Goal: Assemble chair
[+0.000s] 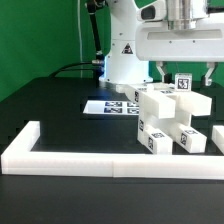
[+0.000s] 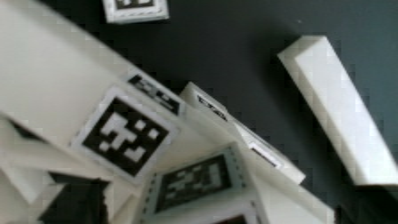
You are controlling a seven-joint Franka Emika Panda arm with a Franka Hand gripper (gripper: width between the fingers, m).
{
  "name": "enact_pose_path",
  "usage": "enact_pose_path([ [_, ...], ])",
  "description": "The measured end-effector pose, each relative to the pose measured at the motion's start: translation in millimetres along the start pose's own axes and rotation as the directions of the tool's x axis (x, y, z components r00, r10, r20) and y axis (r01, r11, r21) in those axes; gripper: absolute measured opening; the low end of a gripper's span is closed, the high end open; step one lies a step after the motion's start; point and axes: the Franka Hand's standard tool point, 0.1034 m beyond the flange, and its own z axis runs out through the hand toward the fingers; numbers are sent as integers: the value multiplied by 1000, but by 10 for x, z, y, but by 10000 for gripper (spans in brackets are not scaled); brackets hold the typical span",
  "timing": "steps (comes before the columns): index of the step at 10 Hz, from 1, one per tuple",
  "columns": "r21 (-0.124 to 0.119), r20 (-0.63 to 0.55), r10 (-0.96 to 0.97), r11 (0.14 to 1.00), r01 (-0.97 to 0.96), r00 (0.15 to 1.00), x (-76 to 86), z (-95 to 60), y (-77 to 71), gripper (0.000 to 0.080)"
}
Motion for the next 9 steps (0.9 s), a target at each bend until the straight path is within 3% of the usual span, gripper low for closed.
enact_pose_path([
  [3, -1, 0, -176, 984, 176, 984, 0, 2, 7, 649],
  [4, -1, 0, -221, 975, 221, 975, 0, 3, 7, 515],
  [5, -1, 0, -212, 977, 212, 977, 0, 4, 8, 515],
  [6, -1, 0, -212, 977, 212, 977, 0, 5, 9, 365],
  [7, -1, 0, -211, 977, 211, 977, 0, 5, 9, 271],
  [9, -1, 1, -188, 982, 188, 982, 0, 6, 9, 271],
])
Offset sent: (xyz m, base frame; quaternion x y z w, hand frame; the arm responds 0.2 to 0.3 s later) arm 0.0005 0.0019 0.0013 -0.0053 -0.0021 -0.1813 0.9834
